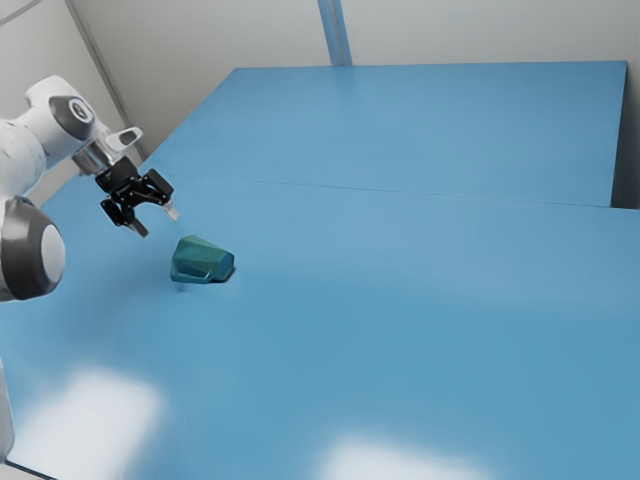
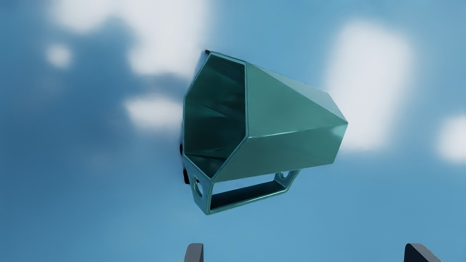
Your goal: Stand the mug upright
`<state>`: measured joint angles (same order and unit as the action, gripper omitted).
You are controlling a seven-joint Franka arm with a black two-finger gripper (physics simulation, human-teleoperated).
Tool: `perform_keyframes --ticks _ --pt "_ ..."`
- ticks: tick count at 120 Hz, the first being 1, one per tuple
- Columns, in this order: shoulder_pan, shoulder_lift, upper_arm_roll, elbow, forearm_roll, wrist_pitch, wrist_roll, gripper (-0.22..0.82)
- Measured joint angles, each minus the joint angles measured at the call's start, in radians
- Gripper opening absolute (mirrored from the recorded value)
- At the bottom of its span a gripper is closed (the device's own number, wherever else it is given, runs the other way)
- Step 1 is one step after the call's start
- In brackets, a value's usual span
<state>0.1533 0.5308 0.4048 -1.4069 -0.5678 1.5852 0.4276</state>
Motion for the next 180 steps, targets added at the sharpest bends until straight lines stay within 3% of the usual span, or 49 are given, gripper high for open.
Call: perform_keyframes --ticks 76,180 --pt "0.053 0.116 0.000 0.012 -0.165 0.058 0.371 0.60" --pt "0.062 0.156 0.008 -0.083 -0.403 -0.020 0.537 0.60"
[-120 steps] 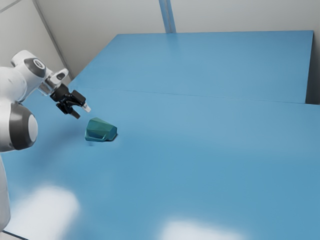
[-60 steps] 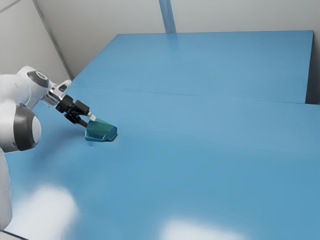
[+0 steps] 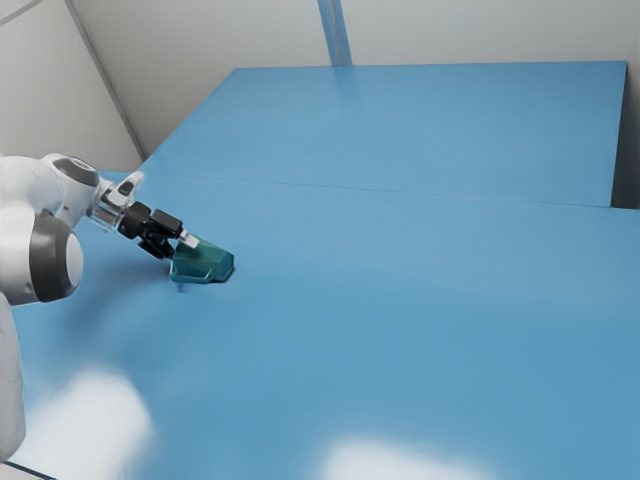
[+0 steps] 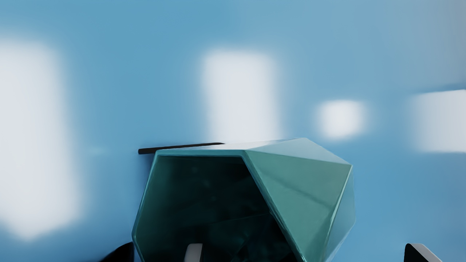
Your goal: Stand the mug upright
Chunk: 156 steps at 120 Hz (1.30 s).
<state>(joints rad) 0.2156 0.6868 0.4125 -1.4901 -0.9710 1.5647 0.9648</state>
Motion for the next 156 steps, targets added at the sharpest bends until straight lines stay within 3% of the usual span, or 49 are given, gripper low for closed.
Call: perform_keyframes --ticks 17,127,156 --pt "-0.001 0.000 0.000 -0.004 -0.011 -0.005 0.011 0.56" --pt "-0.011 -0.002 -0.001 -0.020 -0.075 -0.010 0.042 -0.03" --pt "-0.028 -0.052 0.000 -0.020 -0.071 -0.018 0.045 -0.14"
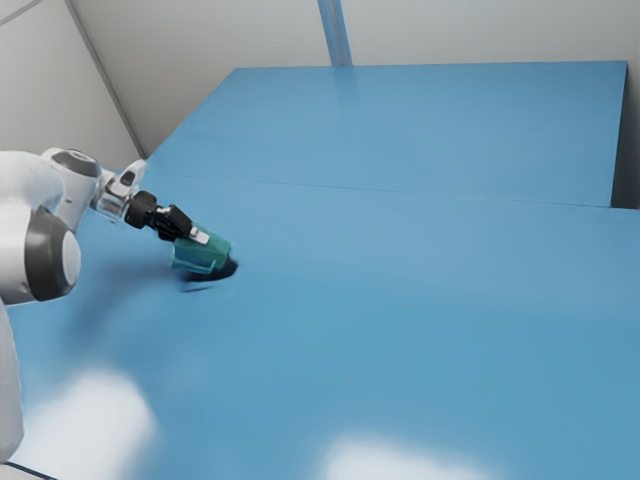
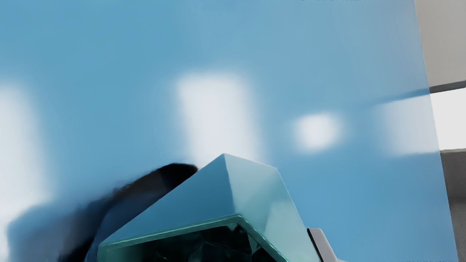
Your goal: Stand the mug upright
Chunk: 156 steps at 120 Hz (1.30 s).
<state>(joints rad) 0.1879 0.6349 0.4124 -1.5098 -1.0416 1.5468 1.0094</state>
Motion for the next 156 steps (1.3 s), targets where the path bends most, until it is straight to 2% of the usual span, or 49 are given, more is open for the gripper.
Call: perform_keyframes --ticks 20,36,52,61,70,89,114,127,156 --pt "-0.045 -0.064 -0.006 0.002 0.024 0.001 -0.003 -0.16" --pt "-0.146 -0.154 -0.012 -0.020 0.129 0.023 -0.022 -0.17" --pt "-0.271 -0.277 -0.017 -0.131 0.289 0.113 -0.054 -0.17" --pt "-0.310 -0.326 -0.045 -0.187 0.397 0.187 -0.077 -0.17" --pt "-0.328 -0.352 -0.089 -0.219 0.519 0.263 -0.105 -0.17" --pt "-0.359 -0.411 -0.136 -0.305 0.759 0.432 -0.168 -0.17" --pt "-0.385 -0.430 -0.172 -0.411 0.961 0.606 -0.261 -0.17" --pt "-0.385 -0.439 -0.194 -0.440 1.014 0.655 -0.312 -0.18" --pt "-0.404 -0.557 -0.224 -0.613 1.092 0.705 -0.430 -0.18"
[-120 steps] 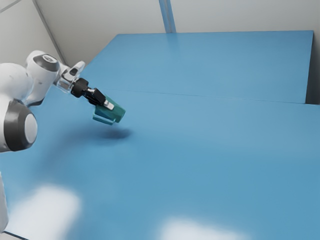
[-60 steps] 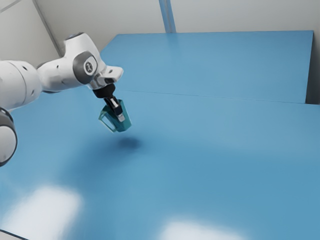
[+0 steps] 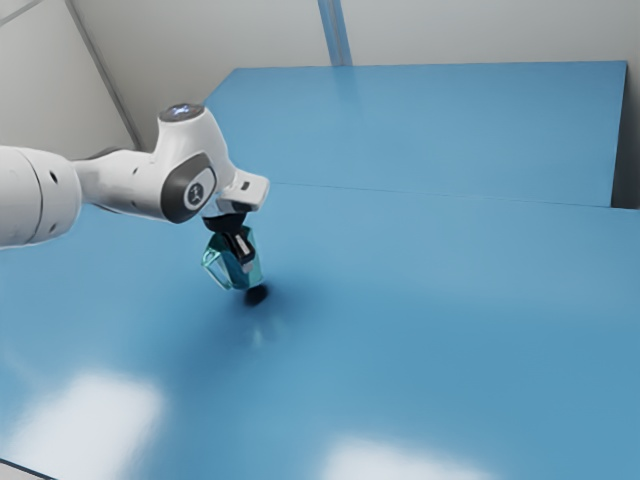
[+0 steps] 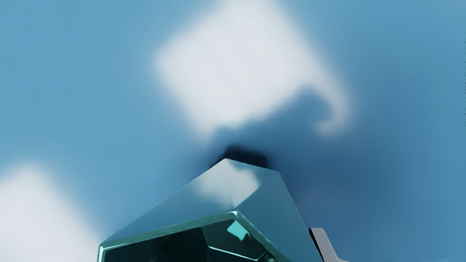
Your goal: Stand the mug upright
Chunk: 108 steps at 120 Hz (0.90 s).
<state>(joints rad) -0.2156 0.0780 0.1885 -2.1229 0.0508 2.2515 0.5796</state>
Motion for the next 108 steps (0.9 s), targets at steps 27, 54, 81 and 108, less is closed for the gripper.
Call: perform_keyframes --ticks 27,54,81,108 --pt "0.005 -0.054 -0.001 -0.120 0.045 0.064 -0.085 -0.18" --pt "0.008 -0.047 -0.001 -0.141 0.063 0.122 -0.145 -0.18" --pt "0.004 -0.058 -0.008 -0.189 0.067 0.163 -0.189 -0.18" --pt "-0.009 -0.057 -0.007 -0.208 0.068 0.187 -0.222 -0.18"
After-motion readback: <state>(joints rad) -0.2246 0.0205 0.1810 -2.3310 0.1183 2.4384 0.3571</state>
